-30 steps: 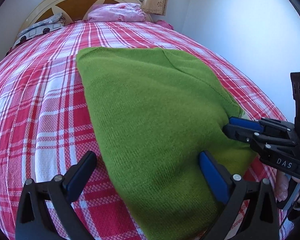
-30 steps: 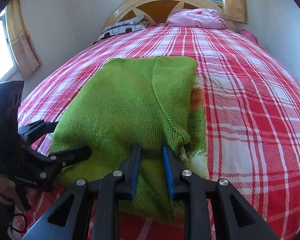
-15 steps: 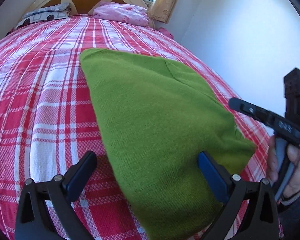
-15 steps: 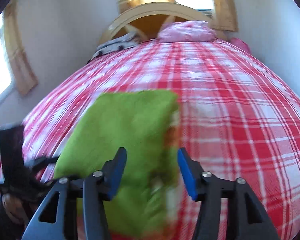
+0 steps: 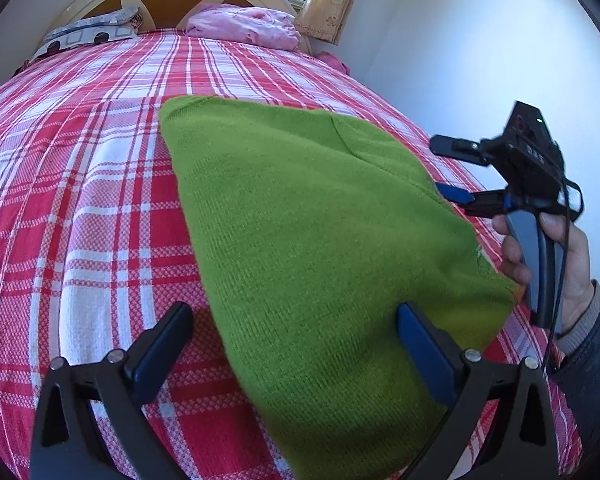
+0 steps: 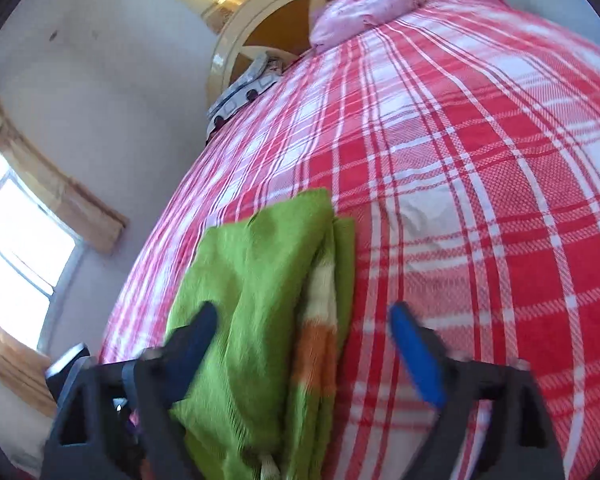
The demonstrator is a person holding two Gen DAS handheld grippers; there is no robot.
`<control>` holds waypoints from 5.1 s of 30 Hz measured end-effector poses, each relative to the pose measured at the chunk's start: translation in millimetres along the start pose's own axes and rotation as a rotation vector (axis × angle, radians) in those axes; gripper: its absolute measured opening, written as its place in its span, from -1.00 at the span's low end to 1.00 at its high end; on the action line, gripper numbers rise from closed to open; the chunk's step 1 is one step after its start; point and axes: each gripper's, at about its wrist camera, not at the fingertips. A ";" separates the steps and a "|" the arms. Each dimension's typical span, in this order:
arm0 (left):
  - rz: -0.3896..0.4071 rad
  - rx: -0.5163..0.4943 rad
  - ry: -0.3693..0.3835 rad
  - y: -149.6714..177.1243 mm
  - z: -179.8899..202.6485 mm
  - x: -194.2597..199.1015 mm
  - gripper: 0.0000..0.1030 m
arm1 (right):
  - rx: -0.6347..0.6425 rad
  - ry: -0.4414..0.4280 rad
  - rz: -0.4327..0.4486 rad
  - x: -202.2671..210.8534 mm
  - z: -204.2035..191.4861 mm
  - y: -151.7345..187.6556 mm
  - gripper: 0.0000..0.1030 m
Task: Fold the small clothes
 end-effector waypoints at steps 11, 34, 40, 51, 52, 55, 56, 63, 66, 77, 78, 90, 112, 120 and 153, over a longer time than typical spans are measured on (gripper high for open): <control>0.002 0.017 0.025 -1.7 -4.0 -1.6 1.00 | -0.045 -0.053 -0.050 -37.8 11.4 -24.0 0.80; -0.024 -0.055 0.006 -3.9 12.1 -0.2 0.35 | 0.018 -0.108 -0.066 -60.7 6.3 -11.8 -0.40; -0.016 -0.081 -0.006 -4.4 19.4 11.6 -0.17 | 0.012 -0.089 -0.054 -53.7 -3.3 -7.5 -0.49; -0.019 -0.118 -0.045 3.2 24.9 43.1 -0.31 | 0.071 -0.089 -0.026 -29.9 -44.2 16.5 -0.51; -0.018 -0.118 -0.047 3.9 25.1 45.7 -0.31 | 0.078 -0.088 -0.028 -28.1 -48.8 20.0 -0.51; -0.019 -0.118 -0.054 8.3 24.8 54.0 -0.32 | 0.088 -0.096 -0.030 -25.9 -58.1 28.6 -0.51; -0.018 -0.117 -0.057 10.4 24.2 58.1 -0.32 | 0.089 -0.100 -0.030 -24.7 -60.9 31.5 -0.51; 0.018 -0.106 -0.074 23.2 18.8 90.3 -0.33 | 0.095 -0.160 -0.038 -18.1 -92.2 55.3 -0.51; 0.037 -0.109 -0.094 30.5 15.7 106.5 -0.33 | 0.107 -0.192 -0.038 -15.7 -109.3 64.3 -0.51; 0.096 -0.061 -0.165 63.5 -5.2 161.3 -0.33 | 0.138 -0.294 -0.081 -27.5 -174.1 102.3 -0.51; 0.100 -0.056 -0.174 67.0 -8.5 166.4 -0.33 | 0.143 -0.302 -0.086 -29.4 -180.7 106.1 -0.51; 0.120 -0.009 -0.304 106.5 -46.4 220.3 -0.33 | 0.210 -0.408 -0.180 -70.4 -273.9 150.9 -0.51; 0.131 0.073 -0.420 156.9 -88.7 274.7 -0.33 | 0.275 -0.455 -0.329 -143.3 -362.7 199.0 -0.51; 0.118 0.117 -0.426 177.2 -102.3 280.8 -0.33 | 0.311 -0.446 -0.378 -163.3 -389.0 212.7 -0.51; 0.099 0.072 -0.551 190.9 -99.7 299.4 0.69 | 0.427 -0.242 -0.316 -160.9 -377.0 224.9 -0.44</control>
Point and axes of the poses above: each gripper's, at about its wrist camera, not at the fingertips, and x roughly against the way its jaws point, z to its right, y to its underside, and after that the axes turned 5 degrees about y, right-handed
